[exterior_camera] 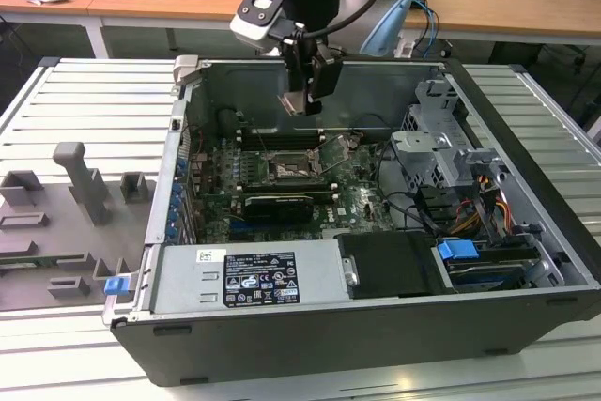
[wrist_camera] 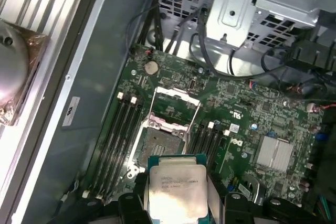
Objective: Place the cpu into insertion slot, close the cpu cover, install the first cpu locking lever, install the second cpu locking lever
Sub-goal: 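Place the cpu into insertion slot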
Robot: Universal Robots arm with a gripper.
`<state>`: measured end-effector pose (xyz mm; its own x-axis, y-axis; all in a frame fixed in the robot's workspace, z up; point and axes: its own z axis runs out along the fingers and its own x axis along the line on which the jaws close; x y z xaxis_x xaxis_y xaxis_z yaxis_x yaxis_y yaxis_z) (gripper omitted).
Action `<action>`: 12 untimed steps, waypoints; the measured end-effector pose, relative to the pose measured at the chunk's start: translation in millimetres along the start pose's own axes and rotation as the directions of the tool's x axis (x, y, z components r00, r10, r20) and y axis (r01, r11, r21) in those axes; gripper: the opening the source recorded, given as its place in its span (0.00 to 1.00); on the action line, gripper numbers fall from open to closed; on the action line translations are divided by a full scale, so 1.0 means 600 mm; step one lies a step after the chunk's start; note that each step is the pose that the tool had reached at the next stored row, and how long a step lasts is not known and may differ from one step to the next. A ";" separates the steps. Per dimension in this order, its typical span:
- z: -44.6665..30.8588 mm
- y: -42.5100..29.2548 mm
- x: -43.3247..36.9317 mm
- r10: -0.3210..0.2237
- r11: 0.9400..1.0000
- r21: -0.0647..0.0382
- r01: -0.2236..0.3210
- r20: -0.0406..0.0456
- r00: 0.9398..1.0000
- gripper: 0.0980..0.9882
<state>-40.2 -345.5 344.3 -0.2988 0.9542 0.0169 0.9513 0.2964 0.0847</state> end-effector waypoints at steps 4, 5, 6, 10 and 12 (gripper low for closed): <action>0.003 0.000 0.000 0.058 0.998 -0.001 -0.058 0.005 0.998 0.49; 0.004 0.000 0.000 0.073 0.997 -0.002 -0.073 0.006 0.997 0.49; 0.004 0.000 0.000 0.086 0.996 -0.002 -0.086 0.007 0.996 0.49; 0.007 -0.001 0.000 0.134 0.991 -0.003 -0.134 0.011 0.991 0.49; 0.008 -0.001 0.000 0.154 0.988 -0.003 -0.154 0.013 0.988 0.49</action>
<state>-40.5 -345.5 339.1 -0.1476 0.9889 0.0172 0.9857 0.1457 0.0845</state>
